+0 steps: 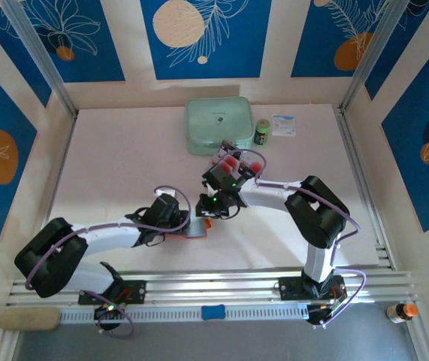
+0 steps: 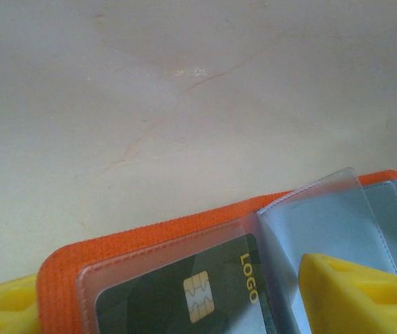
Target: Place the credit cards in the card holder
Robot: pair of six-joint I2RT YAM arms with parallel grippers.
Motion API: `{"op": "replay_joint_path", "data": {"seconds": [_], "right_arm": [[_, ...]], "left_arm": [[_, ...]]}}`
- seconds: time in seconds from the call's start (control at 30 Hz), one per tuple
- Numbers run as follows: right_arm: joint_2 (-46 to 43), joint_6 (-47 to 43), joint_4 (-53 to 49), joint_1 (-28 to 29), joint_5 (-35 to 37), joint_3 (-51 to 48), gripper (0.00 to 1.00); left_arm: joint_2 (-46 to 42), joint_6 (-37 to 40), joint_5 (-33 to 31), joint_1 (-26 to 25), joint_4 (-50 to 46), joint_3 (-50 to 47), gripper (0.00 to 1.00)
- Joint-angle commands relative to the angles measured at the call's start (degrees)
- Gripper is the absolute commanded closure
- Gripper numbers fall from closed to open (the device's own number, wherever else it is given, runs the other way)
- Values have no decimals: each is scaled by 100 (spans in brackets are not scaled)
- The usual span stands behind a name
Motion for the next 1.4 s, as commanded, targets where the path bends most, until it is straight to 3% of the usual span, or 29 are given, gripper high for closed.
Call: {"op": "replay_joint_path", "data": {"seconds": [0.0,0.5,0.63,0.73,1.07,1.37], "right_arm": [[155,55,-36,24,-25,-22,82],[479,-132,-118,-64,-86,421,80],[632,-117,-126,-71,-110,457,67],[699,-100,-85,-71,-208,454,65],[791,315,666,-270,-1175,240,67],[667,569,1040,-370,-1489,45,74]], "left_arm": [[322,-104,602,-28,228,-218,28],[332,-135,618,-30,280,-253,28],[332,-146,619,-30,298,-253,29],[341,-148,628,-32,315,-253,29],[376,-169,637,-29,364,-280,29],[385,-173,637,-28,394,-280,29]]}}
